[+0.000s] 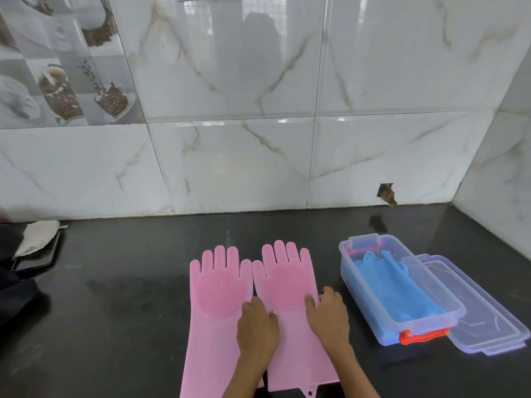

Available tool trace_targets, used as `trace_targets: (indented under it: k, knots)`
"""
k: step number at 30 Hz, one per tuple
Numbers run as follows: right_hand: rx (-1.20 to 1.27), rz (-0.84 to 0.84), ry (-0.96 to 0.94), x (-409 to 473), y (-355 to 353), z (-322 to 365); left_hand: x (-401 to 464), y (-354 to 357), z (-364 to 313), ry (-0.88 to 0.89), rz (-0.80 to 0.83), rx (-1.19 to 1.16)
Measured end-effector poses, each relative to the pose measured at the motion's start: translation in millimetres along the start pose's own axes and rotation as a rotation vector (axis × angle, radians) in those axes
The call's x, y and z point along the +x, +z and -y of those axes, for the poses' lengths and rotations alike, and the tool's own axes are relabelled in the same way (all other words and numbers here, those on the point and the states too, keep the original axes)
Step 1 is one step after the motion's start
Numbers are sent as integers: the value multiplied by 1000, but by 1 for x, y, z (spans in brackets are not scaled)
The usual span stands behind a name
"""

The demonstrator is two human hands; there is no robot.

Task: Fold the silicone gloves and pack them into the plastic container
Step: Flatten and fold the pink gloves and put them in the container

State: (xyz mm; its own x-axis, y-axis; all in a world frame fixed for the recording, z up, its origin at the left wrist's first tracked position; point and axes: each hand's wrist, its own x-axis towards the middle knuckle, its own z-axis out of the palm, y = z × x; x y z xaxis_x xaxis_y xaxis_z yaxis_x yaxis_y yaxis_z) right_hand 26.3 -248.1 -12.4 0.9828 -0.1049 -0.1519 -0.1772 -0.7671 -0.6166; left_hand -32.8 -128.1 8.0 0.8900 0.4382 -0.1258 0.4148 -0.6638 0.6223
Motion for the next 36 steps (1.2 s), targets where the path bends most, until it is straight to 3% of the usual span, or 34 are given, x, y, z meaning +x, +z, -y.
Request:
trace_targets:
  k: [3, 6, 11, 15, 19, 23, 30, 32, 36]
  knots:
    - [-96, 14, -25, 5, -2, 3, 9, 5, -11, -116, 41, -35]
    - [-70, 81, -133, 10, -3, 4, 19, 10, -13, -102, 75, -173]
    - [387, 239, -271, 17, -12, 16, 28, -2, -21, -91, 313, -811]
    - [672, 285, -324, 17, -23, 36, 39, -37, -28, -50, 413, -992]
    - [833, 335, -436, 11, -31, 78, 49, -83, -30, 40, 245, -902]
    - [813, 347, -499, 6, -19, 106, 56, -112, 3, 33, 250, -989]
    - [380, 455, -344, -6, 42, 82, 37, -89, 89, -167, 204, -761]
    - [307, 463, -304, -11, 51, 75, 32, -81, 98, -178, 120, -663]
    - [285, 332, -225, -19, 50, 69, 28, -77, 99, -194, -217, -292]
